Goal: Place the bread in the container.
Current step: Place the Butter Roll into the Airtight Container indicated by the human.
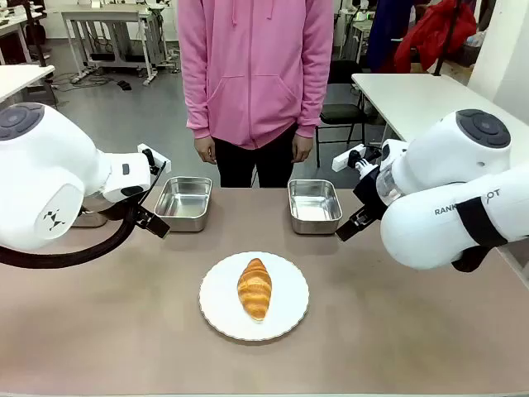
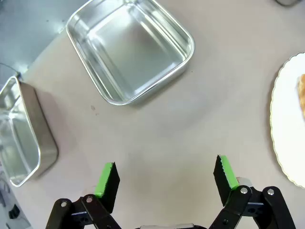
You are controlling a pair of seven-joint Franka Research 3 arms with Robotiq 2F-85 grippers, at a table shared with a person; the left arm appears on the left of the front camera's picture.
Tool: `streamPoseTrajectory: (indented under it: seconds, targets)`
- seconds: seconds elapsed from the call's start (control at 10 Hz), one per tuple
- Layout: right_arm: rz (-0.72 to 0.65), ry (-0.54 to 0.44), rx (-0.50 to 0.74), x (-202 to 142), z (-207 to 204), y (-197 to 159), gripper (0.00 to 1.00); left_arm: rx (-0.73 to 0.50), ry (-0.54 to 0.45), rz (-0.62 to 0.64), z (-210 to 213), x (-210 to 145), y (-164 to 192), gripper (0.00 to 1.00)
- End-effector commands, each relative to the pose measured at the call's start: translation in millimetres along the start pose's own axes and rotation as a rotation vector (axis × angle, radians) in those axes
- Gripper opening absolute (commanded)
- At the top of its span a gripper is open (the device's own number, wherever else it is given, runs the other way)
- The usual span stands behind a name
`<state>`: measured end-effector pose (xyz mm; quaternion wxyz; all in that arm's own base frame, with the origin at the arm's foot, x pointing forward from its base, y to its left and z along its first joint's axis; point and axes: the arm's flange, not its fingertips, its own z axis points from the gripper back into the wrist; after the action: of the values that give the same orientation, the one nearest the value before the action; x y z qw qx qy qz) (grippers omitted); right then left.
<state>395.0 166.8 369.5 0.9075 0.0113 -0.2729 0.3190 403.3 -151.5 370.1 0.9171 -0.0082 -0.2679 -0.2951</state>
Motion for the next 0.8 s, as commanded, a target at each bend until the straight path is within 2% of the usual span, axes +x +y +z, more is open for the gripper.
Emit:
streamPoseTrajectory:
  seconds: [0.0, 0.7]
  targets:
    - [0.000, 0.000, 0.000, 0.0, 0.0, 0.0, 1.00, 0.000, 0.000, 0.000, 0.0, 0.0, -0.1, 1.00]
    - [0.000, 0.000, 0.000, 0.0, 0.0, 0.0, 1.00, 0.000, 0.000, 0.000, 0.0, 0.0, -0.1, 1.00]
